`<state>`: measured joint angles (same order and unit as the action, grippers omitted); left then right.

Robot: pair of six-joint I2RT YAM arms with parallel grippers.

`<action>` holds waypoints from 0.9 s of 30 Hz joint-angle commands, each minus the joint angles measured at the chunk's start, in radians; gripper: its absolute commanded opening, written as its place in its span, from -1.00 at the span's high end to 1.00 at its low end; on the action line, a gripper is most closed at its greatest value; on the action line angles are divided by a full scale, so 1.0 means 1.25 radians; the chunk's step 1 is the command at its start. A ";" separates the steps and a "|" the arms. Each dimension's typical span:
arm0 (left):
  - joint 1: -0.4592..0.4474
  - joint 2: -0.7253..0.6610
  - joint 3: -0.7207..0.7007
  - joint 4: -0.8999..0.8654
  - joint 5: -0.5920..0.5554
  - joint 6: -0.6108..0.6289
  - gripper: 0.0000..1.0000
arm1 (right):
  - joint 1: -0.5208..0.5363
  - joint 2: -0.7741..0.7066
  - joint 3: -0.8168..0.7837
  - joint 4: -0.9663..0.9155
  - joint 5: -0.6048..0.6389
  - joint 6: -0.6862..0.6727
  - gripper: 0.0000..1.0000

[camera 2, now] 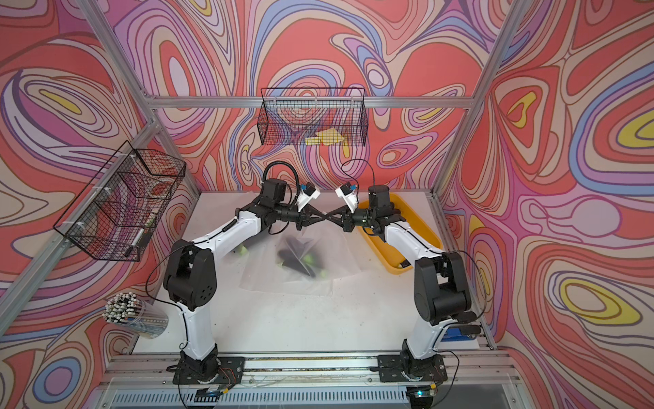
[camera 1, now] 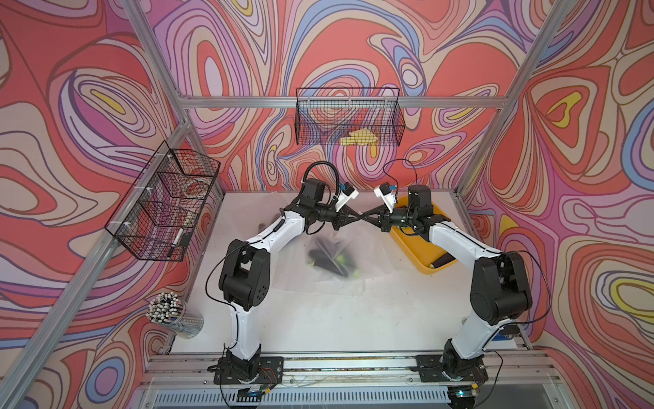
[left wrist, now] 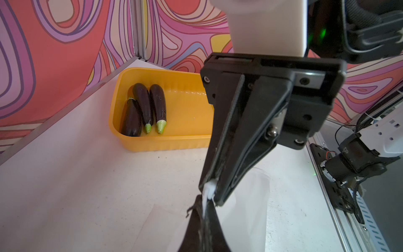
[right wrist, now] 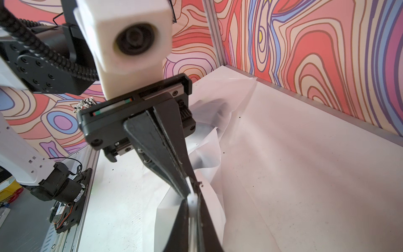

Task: Place the eggplant in a zip-top bag and seal the zipper
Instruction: Zip the zipper on the zipper food storage bag.

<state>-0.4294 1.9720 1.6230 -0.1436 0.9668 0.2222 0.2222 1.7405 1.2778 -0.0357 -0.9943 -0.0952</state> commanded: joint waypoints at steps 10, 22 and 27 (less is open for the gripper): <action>0.036 0.011 0.018 0.075 -0.050 -0.096 1.00 | -0.008 -0.065 -0.079 -0.022 0.013 0.002 0.93; 0.052 0.009 0.002 0.136 -0.063 -0.156 1.00 | -0.008 -0.085 -0.115 -0.051 0.036 -0.009 0.94; 0.061 0.012 0.002 0.152 -0.067 -0.177 1.00 | -0.008 -0.088 -0.126 -0.043 0.045 0.001 0.94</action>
<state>-0.4282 1.9800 1.6115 -0.0788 0.9867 0.0330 0.2173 1.6512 1.1584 0.0151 -0.9066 -0.0952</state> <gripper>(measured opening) 0.047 0.082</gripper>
